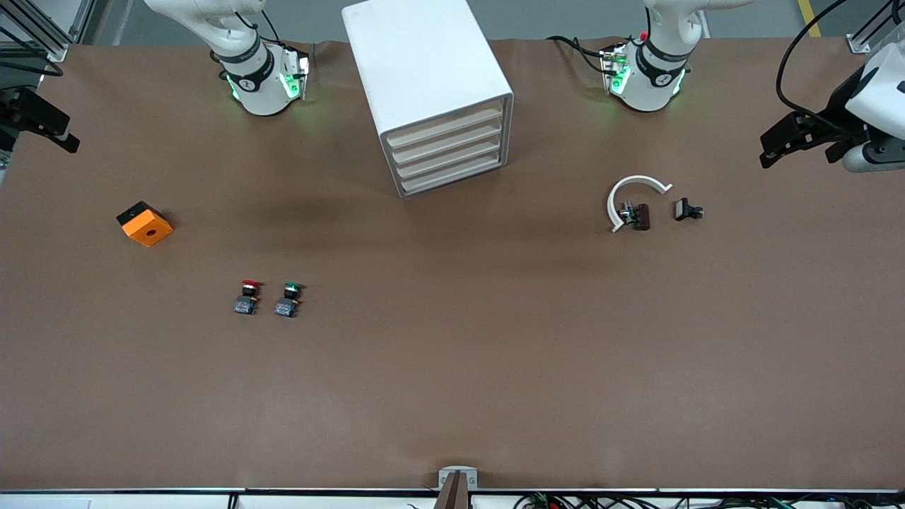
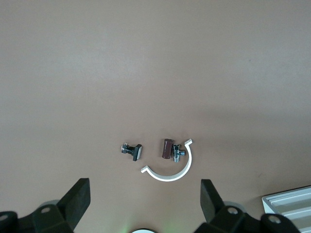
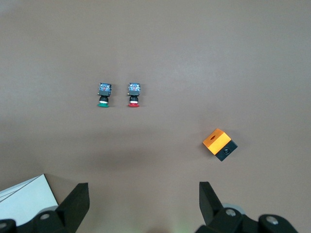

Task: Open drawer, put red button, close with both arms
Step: 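Move the left gripper toward the white drawer cabinet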

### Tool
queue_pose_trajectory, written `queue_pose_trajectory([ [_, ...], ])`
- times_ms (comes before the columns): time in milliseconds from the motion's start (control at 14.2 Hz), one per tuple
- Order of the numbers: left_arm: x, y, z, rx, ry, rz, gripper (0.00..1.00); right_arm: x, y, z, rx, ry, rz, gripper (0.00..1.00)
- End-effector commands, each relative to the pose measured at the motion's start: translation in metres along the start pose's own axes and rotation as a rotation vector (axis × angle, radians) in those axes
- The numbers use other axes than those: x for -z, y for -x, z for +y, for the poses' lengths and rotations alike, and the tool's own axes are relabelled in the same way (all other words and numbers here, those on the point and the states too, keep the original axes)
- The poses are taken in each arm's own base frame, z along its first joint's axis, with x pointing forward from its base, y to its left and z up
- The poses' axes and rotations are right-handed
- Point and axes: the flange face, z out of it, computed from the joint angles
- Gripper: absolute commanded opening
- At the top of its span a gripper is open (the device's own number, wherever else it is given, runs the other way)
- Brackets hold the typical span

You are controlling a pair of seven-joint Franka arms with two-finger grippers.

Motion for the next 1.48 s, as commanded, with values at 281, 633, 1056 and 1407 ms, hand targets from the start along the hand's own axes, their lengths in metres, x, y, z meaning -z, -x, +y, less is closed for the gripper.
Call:
queue_pose_trajectory([
  [281,-0.011,-0.024,0.001,-0.008,-0.013,-0.023,1.0,0.005,0.008,-0.002,0.018,-0.002,0.015,1.0],
  [633,-0.075,-0.055,0.032,-0.042,-0.015,-0.127,1.0,0.007,0.006,-0.004,0.021,0.002,0.024,1.0],
  [1056,-0.166,-0.064,0.129,0.21,-0.089,-0.255,1.0,0.016,-0.004,-0.005,0.022,0.009,0.038,1.0],
  [1407,-0.239,-0.055,0.208,0.514,-0.136,-0.332,1.0,0.015,-0.005,0.003,0.005,0.012,0.035,1.0],
])
